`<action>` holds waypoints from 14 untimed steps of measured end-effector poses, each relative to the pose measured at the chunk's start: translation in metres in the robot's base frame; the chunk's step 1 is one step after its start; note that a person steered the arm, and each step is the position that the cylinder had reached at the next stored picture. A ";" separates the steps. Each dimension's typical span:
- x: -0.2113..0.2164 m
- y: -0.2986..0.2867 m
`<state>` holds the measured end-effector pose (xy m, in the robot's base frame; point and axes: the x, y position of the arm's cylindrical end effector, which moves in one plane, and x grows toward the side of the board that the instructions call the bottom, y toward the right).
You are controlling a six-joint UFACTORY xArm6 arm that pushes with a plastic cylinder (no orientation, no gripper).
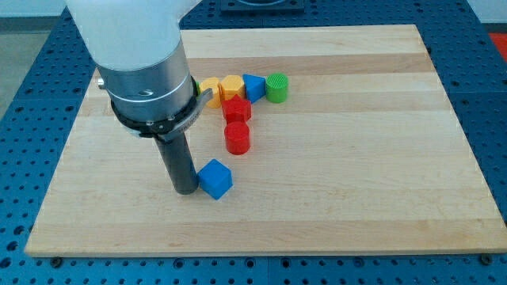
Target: Push blue cube to the bottom of the red circle
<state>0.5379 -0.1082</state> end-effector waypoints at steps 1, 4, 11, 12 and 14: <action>0.001 0.000; -0.001 0.009; 0.074 0.004; 0.080 0.005; 0.080 0.033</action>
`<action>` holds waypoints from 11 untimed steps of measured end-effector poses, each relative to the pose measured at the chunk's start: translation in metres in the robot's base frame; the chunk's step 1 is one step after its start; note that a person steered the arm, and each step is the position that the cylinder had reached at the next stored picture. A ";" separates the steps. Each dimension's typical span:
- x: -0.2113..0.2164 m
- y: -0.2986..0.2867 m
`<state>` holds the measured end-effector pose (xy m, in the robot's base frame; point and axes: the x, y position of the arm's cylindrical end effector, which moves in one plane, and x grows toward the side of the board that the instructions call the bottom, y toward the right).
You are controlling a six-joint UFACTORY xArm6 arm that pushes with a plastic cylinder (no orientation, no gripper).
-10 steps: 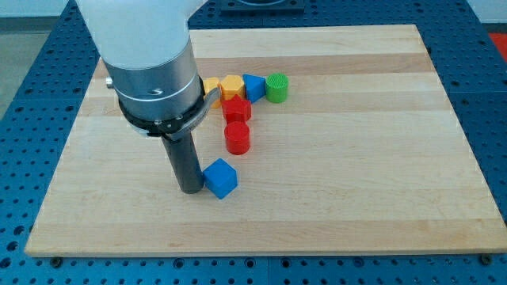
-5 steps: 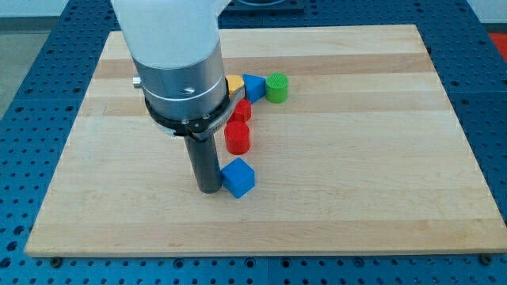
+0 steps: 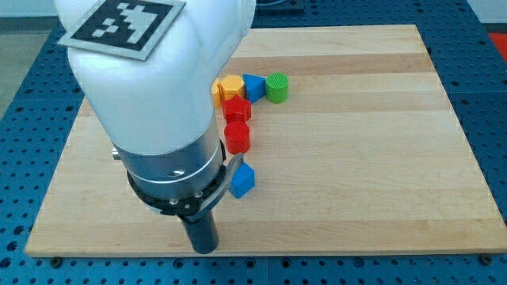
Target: Push blue cube to the bottom of the red circle
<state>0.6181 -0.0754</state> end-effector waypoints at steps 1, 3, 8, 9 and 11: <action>0.000 0.000; -0.009 0.000; -0.041 0.049; -0.047 0.046; -0.071 0.046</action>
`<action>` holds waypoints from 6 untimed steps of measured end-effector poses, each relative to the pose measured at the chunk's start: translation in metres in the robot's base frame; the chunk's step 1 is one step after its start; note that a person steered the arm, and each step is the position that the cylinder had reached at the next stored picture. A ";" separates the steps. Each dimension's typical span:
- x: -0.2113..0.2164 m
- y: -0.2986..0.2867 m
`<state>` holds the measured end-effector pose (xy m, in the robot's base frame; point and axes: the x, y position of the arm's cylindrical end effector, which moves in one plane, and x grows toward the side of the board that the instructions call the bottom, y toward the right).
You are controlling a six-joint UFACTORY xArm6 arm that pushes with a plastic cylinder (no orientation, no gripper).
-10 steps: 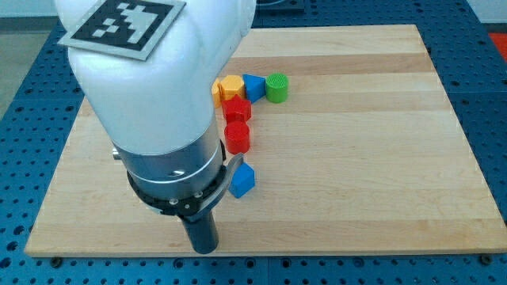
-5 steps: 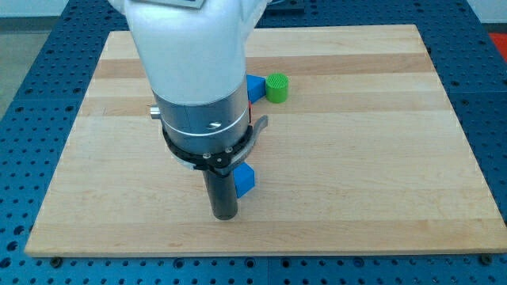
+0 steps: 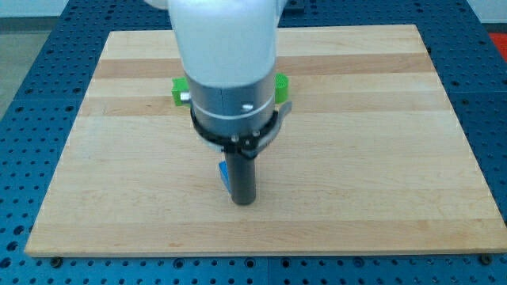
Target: Push blue cube to the bottom of the red circle
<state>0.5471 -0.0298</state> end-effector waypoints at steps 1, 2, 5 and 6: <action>-0.001 0.000; -0.001 0.013; -0.029 0.110; -0.035 0.120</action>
